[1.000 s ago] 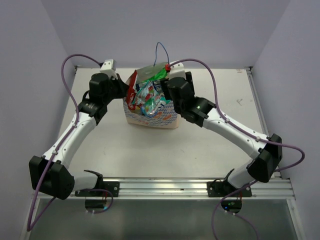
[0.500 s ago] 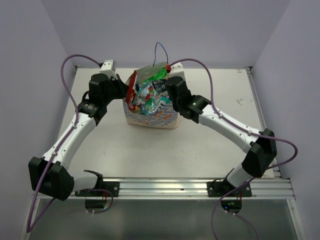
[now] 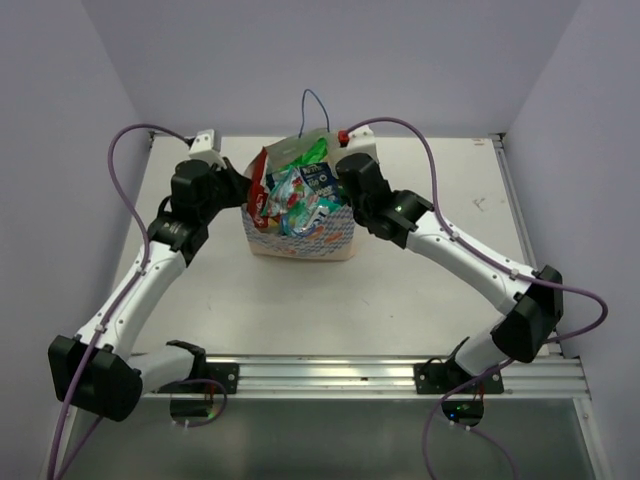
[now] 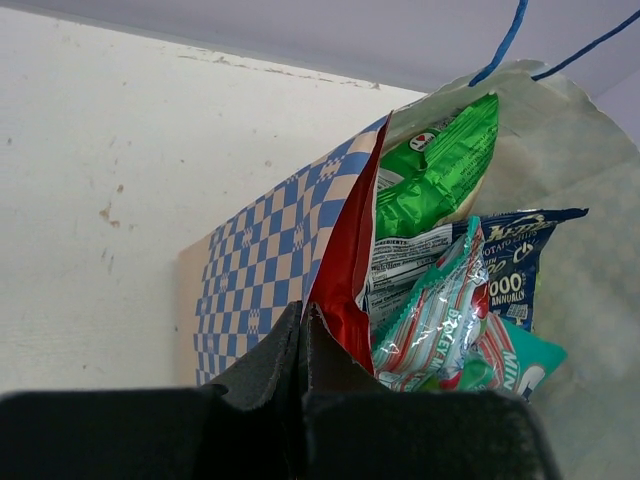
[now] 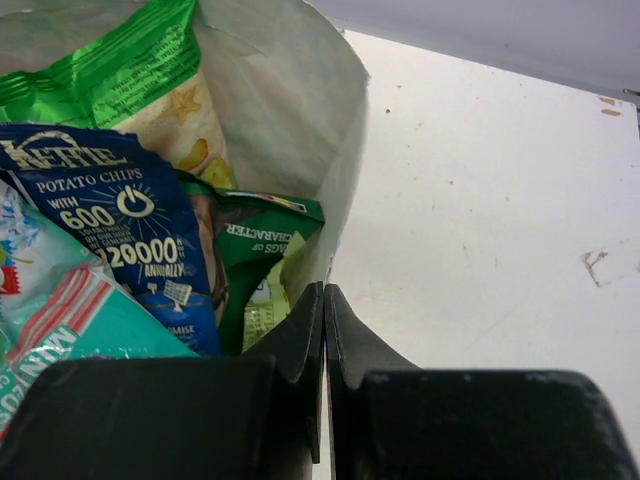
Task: Place the snacks into the paper bag
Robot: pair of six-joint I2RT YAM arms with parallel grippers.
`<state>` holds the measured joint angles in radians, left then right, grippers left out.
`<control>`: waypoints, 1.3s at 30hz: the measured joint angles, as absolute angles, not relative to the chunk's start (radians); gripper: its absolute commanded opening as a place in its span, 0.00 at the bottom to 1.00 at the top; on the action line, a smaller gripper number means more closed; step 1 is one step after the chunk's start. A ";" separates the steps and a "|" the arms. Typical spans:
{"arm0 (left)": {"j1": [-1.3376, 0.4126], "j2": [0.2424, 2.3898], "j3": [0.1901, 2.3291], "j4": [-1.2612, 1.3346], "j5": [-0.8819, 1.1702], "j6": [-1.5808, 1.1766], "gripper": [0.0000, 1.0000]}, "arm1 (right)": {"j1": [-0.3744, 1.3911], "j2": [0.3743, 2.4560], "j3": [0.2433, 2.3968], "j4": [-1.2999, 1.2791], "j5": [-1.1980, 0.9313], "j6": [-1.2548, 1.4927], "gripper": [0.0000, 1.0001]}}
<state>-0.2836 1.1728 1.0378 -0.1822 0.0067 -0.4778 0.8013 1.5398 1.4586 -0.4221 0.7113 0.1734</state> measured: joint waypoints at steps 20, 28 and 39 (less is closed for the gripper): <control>-0.380 0.996 0.933 -0.264 -0.131 -0.571 0.00 | 1.064 1.456 1.539 -0.742 0.883 0.210 0.00; -0.509 0.980 0.920 -0.273 -0.218 -0.608 0.00 | 1.066 1.323 1.524 -0.791 0.949 0.243 0.00; -0.603 0.979 0.918 -0.279 -0.315 -0.625 0.00 | 1.066 1.343 1.410 -0.805 0.960 0.294 0.00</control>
<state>-0.6029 0.9794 0.9184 -0.2790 -0.3149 -0.6250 1.0660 1.3430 1.4101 -0.8047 0.9596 0.2939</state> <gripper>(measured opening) 0.007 0.009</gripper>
